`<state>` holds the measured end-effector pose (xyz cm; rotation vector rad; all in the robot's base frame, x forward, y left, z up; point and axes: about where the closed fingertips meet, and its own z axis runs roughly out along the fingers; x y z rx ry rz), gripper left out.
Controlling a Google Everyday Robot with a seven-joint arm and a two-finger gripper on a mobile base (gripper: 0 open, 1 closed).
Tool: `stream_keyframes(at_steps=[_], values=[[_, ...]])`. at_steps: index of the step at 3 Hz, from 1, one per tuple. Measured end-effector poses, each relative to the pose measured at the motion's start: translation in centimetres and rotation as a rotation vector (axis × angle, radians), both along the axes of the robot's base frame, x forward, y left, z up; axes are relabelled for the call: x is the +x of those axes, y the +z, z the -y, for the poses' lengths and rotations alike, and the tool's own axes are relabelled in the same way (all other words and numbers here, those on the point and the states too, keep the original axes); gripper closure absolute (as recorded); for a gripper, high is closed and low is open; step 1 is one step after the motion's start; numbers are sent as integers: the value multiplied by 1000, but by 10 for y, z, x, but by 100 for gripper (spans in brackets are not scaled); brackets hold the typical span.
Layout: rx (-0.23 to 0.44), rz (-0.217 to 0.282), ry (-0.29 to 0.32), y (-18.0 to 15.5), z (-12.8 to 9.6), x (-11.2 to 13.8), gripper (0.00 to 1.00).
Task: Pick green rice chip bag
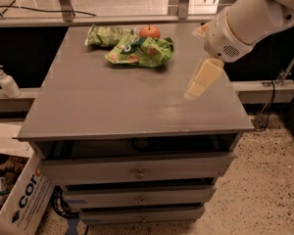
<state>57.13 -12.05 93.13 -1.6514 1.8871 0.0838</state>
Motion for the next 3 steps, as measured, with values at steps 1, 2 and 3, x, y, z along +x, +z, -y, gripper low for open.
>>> stream_keyframes(at_steps=[1,2,3], values=[[0,0,0,0,0,0,0],[9,35,12,-1,-3,5,0],[25,86,21,-11,-16,28,0]])
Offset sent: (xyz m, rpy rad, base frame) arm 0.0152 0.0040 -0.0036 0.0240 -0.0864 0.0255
